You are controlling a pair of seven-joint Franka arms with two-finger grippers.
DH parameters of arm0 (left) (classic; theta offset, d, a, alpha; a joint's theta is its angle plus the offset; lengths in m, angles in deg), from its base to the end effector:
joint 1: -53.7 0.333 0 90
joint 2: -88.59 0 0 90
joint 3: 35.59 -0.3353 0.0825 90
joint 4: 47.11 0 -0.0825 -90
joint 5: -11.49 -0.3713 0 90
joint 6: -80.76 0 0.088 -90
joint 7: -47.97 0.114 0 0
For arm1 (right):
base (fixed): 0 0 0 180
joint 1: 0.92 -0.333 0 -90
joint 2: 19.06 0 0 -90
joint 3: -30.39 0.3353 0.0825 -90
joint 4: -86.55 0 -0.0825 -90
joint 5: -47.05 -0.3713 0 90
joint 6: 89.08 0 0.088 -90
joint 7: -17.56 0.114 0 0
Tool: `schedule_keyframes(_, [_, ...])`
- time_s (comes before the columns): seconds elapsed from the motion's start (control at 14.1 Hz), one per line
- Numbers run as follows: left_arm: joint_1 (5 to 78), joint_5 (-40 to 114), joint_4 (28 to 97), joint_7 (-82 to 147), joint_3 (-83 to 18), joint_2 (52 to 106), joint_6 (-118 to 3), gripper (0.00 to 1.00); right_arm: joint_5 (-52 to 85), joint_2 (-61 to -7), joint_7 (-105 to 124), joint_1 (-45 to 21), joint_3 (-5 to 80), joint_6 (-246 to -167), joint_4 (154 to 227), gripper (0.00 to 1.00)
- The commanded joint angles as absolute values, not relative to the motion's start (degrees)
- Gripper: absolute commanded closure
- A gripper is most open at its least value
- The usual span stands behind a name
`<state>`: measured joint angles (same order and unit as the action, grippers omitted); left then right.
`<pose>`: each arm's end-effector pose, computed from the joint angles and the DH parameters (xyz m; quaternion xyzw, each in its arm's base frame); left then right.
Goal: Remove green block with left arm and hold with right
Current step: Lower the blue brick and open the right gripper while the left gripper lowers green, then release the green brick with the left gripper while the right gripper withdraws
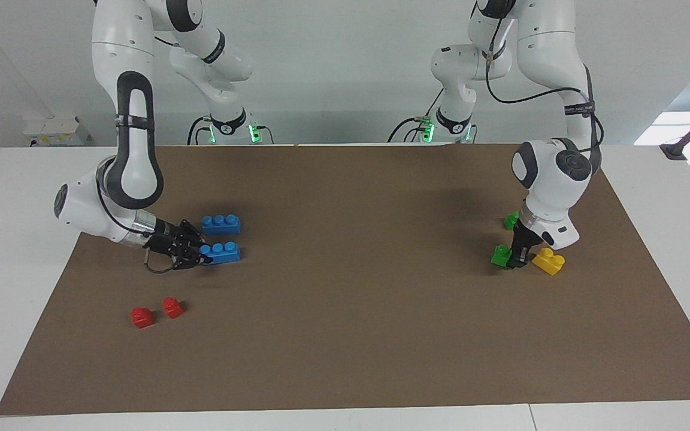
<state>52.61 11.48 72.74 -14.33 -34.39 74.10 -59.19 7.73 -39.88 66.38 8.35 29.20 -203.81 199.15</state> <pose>0.5853 -0.0230 0.3317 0.8647 0.4998 0.0400 0.0283 0.5780 -0.0632 0.2963 -0.7154 0.6239 0.2343 0.2098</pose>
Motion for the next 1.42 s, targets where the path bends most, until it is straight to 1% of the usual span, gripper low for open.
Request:
schedule_keyframes(0.0, [53.26,12.37,73.30,-11.18,-34.10,73.47,-60.05,0.47,8.90,-38.14,65.98,8.48,29.86,-202.20,198.62,0.23])
schedule_keyframes(0.07, [53.26,12.37,73.22,-11.18,-34.10,73.47,-60.05,0.00,8.90,-36.82,66.25,7.87,29.86,-201.85,198.61,0.07])
schedule_keyframes(0.14, [53.26,12.37,73.13,-11.09,-34.10,73.47,-60.05,0.00,8.99,-35.42,66.51,7.60,29.77,-200.71,198.53,0.04])
schedule_keyframes(0.28, [53.35,12.37,72.78,-9.61,-34.10,73.73,-59.78,0.00,9.17,-32.95,67.73,7.60,29.51,-196.77,196.78,0.02])
schedule_keyframes(0.57, [54.75,12.37,71.81,-9.07,-34.10,75.05,-59.61,0.00,12.50,-28.04,72.04,8.31,29.42,-190.61,193.87,0.02])
schedule_keyframes(0.85, [54.84,12.28,66.64,-8.64,-34.10,75.23,-57.16,0.00,16.53,-22.85,74.68,8.22,29.33,-186.30,191.59,0.01])
schedule_keyframes(1.06, [54.93,12.10,63.56,-1.28,-34.10,75.49,-54.43,0.00,19.01,-22.49,77.84,8.04,29.51,-179.80,184.75,0.01])
schedule_keyframes(1.35, [56.15,12.10,57.41,12.34,-34.10,75.93,-44.70,0.00,20.23,-22.31,80.23,7.87,29.42,-175.04,178.85,0.01])
